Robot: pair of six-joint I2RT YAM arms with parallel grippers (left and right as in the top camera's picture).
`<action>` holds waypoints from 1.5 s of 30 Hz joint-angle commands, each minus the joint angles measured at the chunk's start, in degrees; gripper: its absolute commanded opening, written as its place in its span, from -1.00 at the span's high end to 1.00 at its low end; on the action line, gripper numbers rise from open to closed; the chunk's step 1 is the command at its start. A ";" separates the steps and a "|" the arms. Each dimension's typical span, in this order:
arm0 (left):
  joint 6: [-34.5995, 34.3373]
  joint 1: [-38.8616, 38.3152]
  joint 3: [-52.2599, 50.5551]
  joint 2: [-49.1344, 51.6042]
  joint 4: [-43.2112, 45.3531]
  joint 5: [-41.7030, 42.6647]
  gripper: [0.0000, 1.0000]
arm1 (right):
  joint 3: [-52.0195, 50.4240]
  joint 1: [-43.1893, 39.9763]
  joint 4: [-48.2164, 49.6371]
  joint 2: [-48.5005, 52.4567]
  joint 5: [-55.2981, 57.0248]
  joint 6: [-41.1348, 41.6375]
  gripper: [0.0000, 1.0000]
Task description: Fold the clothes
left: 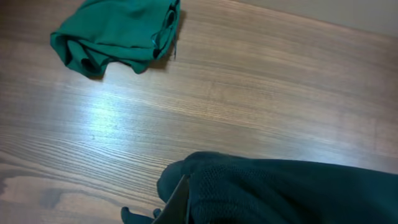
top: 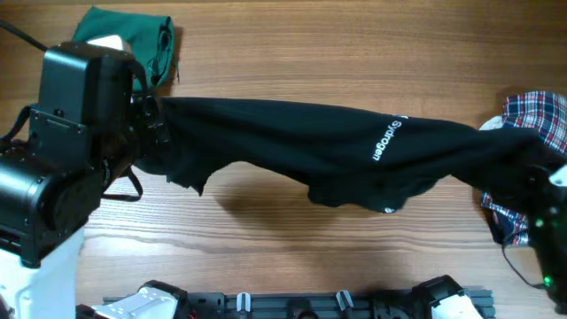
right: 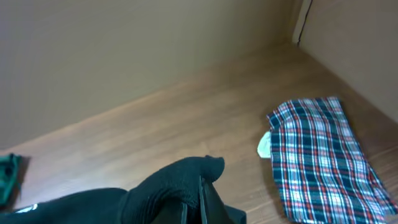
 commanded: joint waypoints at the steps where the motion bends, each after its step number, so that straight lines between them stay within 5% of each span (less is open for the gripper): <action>1: -1.20 -0.15 0.33 -2.95 0.02 0.37 0.92 | 5.90 0.11 -2.01 -0.52 3.41 1.03 0.91; 12: -4.61 -0.13 -2.40 -4.85 0.02 2.45 0.92 | 6.45 0.11 -8.72 3.15 3.37 6.97 0.91; 25: -8.48 -0.13 -10.14 9.97 1.46 3.04 0.92 | 6.38 0.02 -10.64 16.39 3.37 12.85 0.91; 33: -6.97 2.01 -10.14 18.73 6.23 0.07 0.92 | 6.32 -3.67 -4.92 29.38 3.15 12.59 0.92; 45: 0.59 7.48 -10.14 30.67 20.46 0.31 0.88 | 6.29 -15.13 11.37 45.92 -8.98 0.63 0.91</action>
